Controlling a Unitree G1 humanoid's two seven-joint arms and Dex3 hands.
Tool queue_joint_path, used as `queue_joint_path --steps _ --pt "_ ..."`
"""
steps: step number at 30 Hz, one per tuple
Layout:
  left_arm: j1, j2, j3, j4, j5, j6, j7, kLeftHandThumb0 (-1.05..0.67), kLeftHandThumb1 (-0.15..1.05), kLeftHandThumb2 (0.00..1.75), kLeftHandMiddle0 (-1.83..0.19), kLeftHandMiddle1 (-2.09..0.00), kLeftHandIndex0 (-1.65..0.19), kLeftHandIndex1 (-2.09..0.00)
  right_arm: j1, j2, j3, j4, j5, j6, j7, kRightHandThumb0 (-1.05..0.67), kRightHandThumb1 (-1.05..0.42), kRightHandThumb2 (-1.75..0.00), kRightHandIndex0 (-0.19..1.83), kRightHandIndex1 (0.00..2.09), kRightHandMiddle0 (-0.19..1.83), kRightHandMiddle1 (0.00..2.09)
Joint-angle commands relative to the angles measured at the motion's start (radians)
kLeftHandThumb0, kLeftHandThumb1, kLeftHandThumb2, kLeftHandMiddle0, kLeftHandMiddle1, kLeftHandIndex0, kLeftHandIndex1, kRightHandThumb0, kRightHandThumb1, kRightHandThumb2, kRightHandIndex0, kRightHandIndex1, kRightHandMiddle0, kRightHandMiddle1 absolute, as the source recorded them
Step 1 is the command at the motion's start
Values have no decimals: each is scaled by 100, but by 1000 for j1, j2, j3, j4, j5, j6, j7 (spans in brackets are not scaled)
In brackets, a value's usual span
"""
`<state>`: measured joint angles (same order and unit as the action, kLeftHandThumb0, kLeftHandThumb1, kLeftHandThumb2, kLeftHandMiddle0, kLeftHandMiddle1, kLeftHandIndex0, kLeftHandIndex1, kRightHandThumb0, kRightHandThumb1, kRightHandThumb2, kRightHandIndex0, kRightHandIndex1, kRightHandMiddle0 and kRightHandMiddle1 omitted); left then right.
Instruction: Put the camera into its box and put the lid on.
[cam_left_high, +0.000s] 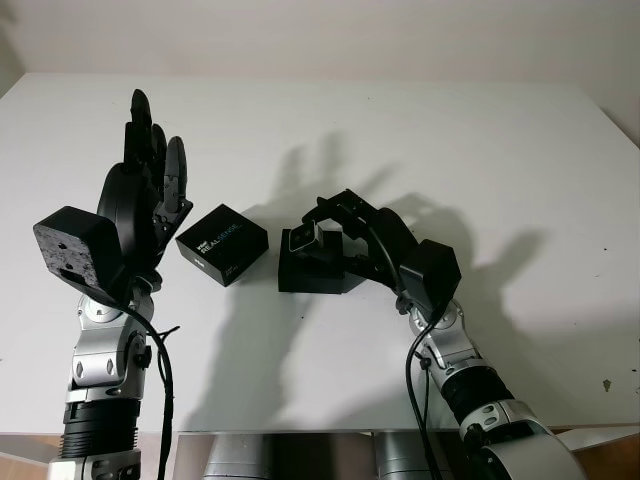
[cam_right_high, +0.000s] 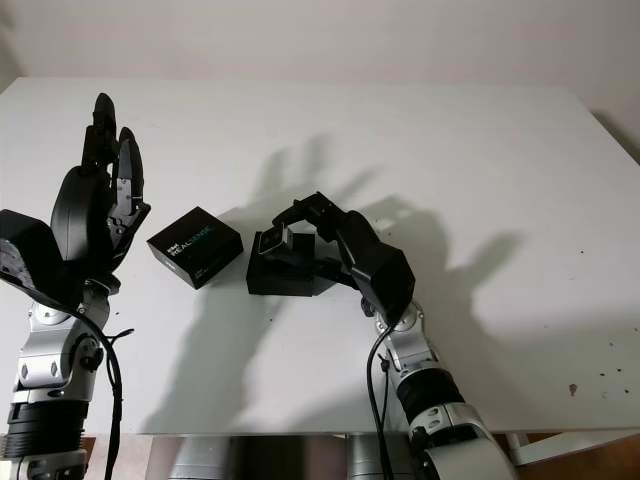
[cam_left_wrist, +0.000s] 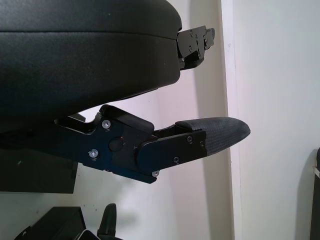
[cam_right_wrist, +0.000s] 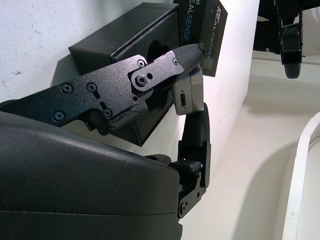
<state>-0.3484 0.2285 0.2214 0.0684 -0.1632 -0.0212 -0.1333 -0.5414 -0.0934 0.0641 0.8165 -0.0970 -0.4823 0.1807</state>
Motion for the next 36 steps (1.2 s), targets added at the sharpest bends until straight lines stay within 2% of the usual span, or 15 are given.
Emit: queue_joint_path --steps 1,23,36 --pt "3 6 -1 -14 0 0 -1 -71 105 62 19 0 19 0 0 -5 -2 -18 6 -17 6 -50 -94 -5 33 5 38 144" --pt "-7 5 -3 -1 3 -4 -2 -71 105 62 19 0 19 0 30 7 -4 -132 71 -14 77 -52 -95 -5 31 5 39 146" --pt "-1 4 -3 -8 2 -6 0 -70 105 62 19 0 19 0 30 -4 -5 -112 53 -5 66 -50 -95 -5 30 5 36 148"
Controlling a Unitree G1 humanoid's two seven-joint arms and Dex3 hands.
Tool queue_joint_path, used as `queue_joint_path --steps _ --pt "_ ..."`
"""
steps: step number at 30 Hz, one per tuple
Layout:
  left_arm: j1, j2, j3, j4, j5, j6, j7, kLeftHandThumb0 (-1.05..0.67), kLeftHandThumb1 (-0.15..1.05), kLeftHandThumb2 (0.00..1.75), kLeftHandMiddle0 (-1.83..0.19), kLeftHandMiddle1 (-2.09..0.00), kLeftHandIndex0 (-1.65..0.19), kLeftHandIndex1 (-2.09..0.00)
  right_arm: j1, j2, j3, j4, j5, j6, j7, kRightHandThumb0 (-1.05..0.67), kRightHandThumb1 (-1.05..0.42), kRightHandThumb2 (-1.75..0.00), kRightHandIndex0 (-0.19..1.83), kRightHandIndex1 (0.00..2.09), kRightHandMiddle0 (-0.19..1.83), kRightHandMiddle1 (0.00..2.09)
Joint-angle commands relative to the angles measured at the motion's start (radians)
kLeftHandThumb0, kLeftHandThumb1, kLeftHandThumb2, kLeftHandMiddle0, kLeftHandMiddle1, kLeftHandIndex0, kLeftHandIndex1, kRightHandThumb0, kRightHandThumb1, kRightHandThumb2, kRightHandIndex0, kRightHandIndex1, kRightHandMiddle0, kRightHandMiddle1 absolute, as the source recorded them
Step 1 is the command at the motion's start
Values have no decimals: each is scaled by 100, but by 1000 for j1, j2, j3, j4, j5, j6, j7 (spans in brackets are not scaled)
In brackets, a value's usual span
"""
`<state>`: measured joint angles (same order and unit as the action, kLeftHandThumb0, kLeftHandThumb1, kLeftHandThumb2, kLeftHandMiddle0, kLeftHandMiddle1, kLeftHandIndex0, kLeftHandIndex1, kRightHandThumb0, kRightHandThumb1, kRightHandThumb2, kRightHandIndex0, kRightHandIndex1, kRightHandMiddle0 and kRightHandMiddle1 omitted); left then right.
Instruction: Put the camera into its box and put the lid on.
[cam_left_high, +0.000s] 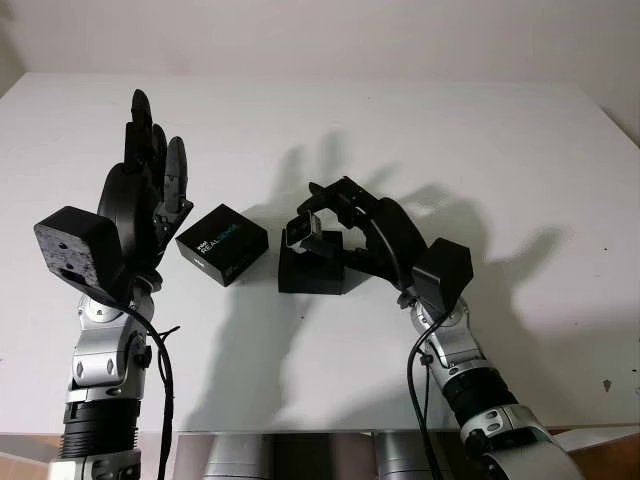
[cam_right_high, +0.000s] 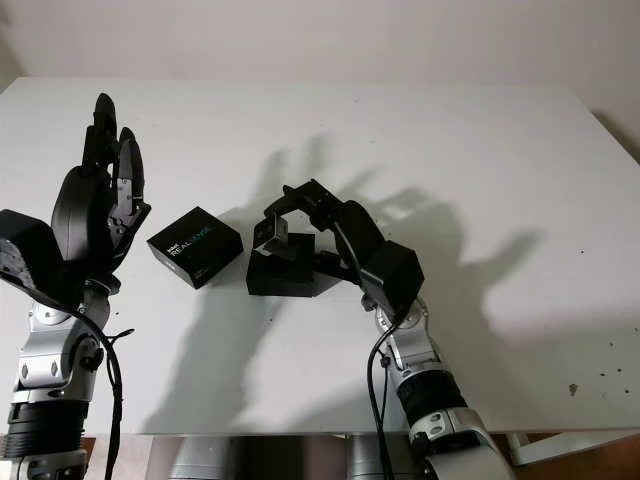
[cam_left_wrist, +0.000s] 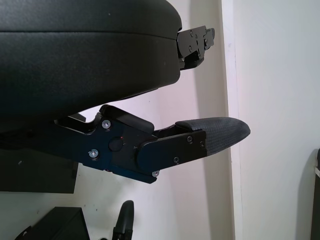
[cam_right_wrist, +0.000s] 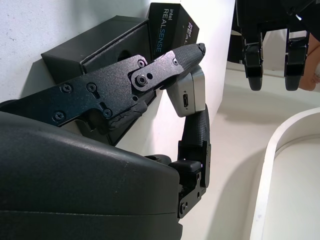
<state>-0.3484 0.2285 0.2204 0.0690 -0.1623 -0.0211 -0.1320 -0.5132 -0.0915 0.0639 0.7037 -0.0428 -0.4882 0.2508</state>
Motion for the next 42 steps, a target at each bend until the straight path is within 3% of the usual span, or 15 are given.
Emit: queue_joint_path --steps 1,42 --pt "-1 4 -2 -9 0 -5 -2 -70 105 62 19 0 19 0 1 -7 -5 3 -2 -2 -5 -49 -95 -5 30 5 36 148" --pt "0 1 -4 -18 0 5 5 -70 105 62 19 0 19 0 -2 -19 6 68 -51 -11 -44 -49 -94 -5 31 6 34 149"
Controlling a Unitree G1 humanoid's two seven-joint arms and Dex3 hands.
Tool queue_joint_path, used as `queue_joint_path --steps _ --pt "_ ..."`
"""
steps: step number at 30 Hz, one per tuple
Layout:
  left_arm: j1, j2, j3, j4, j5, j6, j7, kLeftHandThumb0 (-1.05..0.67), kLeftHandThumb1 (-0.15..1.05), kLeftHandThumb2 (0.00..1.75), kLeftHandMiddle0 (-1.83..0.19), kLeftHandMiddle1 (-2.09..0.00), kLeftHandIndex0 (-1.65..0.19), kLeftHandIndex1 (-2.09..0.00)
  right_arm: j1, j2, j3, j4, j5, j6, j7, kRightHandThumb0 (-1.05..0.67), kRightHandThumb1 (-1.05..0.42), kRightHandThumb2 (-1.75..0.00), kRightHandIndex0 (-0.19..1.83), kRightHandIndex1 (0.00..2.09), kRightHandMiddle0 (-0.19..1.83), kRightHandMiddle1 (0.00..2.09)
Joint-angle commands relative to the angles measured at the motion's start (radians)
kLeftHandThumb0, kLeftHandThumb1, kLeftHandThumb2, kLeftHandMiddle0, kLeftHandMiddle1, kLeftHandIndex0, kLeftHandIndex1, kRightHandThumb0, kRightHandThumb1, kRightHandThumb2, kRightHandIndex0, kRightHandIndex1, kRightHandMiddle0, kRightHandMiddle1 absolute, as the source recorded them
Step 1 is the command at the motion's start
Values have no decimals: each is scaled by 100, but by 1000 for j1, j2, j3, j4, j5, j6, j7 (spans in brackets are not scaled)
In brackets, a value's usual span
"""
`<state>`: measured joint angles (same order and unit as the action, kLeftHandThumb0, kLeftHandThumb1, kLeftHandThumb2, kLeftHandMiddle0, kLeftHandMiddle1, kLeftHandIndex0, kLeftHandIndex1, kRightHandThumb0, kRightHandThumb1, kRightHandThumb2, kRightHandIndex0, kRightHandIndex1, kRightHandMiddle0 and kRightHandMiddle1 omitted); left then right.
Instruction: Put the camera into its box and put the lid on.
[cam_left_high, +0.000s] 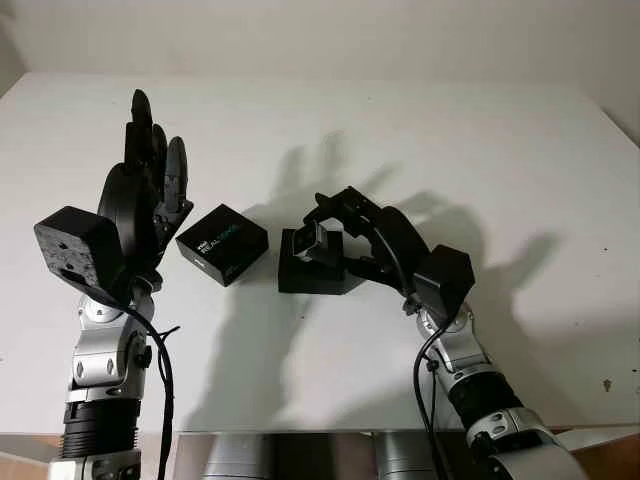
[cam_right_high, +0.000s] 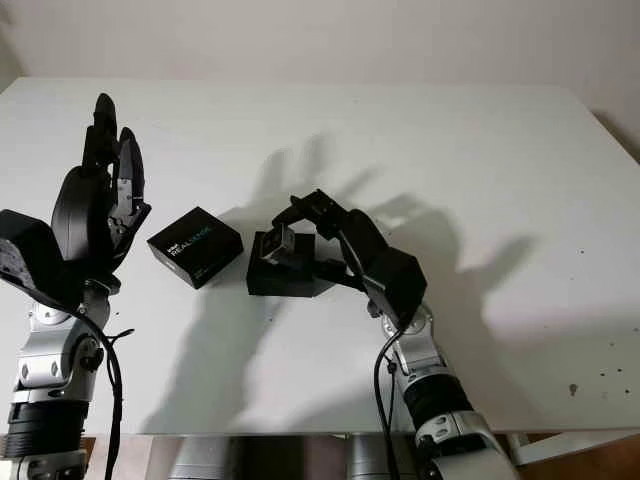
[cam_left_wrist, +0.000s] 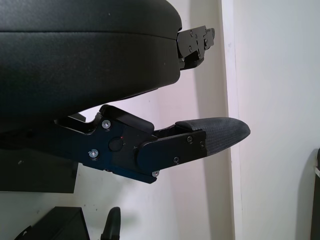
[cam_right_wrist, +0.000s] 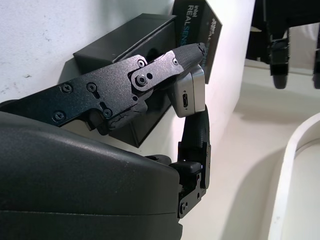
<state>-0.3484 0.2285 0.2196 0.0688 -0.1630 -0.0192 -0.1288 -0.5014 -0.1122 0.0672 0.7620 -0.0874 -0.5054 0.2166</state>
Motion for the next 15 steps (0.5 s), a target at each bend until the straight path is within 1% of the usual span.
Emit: queue_joint_path --steps 1,7,15 --pt "0 0 -3 -18 1 3 2 -71 105 62 19 0 19 0 -17 1 4 16 -10 11 -13 -49 -94 -5 31 5 35 148" --pt "3 -1 -4 -21 1 0 4 -70 105 62 19 0 19 0 -23 7 4 34 -19 22 -25 -48 -93 -5 31 6 36 147" --pt "2 -2 -5 -18 -3 0 3 -70 105 62 19 0 19 0 -34 17 2 70 -21 0 -29 -48 -93 -5 31 5 36 146"
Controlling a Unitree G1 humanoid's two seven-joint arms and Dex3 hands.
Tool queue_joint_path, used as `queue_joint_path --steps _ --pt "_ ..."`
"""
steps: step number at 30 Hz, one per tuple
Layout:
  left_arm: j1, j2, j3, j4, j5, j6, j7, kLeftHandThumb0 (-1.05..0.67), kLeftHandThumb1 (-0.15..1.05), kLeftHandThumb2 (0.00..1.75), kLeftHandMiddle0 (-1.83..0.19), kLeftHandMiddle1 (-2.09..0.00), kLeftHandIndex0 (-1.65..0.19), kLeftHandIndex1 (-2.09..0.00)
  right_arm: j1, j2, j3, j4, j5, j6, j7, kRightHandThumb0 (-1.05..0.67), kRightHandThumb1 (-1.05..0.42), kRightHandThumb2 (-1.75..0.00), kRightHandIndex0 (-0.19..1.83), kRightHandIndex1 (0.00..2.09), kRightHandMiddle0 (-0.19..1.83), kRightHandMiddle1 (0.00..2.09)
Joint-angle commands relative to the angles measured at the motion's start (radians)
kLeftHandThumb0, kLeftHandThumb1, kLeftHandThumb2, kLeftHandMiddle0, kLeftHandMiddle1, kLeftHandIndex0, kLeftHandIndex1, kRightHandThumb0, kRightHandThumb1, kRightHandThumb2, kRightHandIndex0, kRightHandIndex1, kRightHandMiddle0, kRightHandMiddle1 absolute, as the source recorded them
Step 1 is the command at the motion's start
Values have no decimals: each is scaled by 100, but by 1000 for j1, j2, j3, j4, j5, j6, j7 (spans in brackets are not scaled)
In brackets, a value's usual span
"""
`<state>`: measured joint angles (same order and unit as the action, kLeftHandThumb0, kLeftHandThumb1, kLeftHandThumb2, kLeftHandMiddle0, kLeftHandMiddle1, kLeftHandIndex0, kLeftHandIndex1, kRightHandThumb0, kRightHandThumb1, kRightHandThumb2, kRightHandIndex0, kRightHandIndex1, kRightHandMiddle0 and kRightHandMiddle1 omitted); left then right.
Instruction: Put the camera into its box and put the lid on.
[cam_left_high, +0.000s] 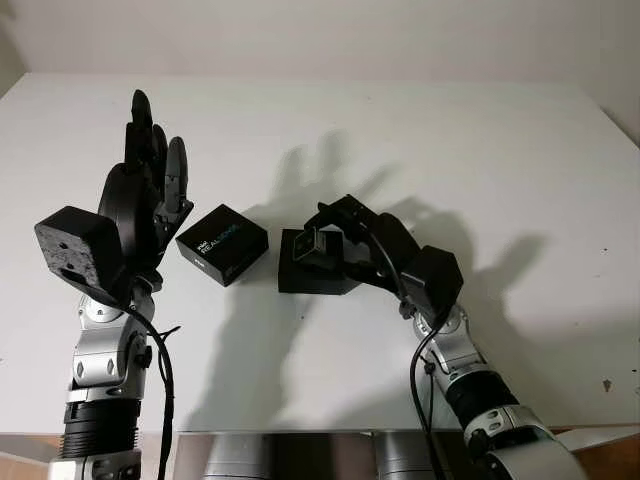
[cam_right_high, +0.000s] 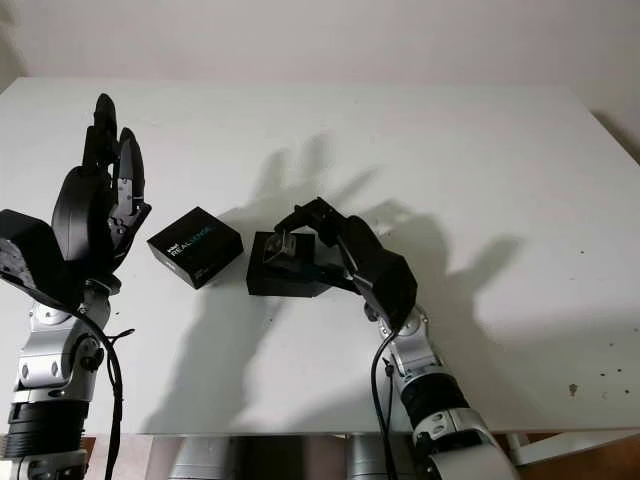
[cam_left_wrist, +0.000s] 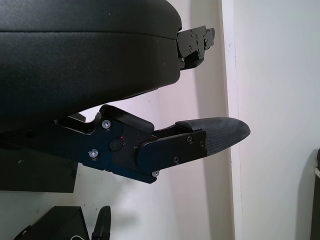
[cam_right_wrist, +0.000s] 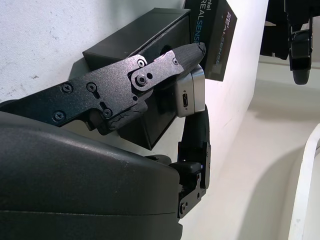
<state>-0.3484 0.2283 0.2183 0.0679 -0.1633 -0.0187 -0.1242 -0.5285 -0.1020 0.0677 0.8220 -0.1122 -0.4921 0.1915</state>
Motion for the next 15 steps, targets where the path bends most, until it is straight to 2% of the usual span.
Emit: queue_joint_path --steps 1,15 --pt "2 -1 -4 -17 -1 -1 -1 -70 105 62 19 0 19 0 -8 9 2 14 3 -13 -4 -48 -93 -5 31 5 36 146" --pt "2 -6 -7 -13 4 -14 5 -70 105 62 19 0 19 0 -6 26 17 22 -1 -27 24 -52 -94 -5 31 5 36 148"
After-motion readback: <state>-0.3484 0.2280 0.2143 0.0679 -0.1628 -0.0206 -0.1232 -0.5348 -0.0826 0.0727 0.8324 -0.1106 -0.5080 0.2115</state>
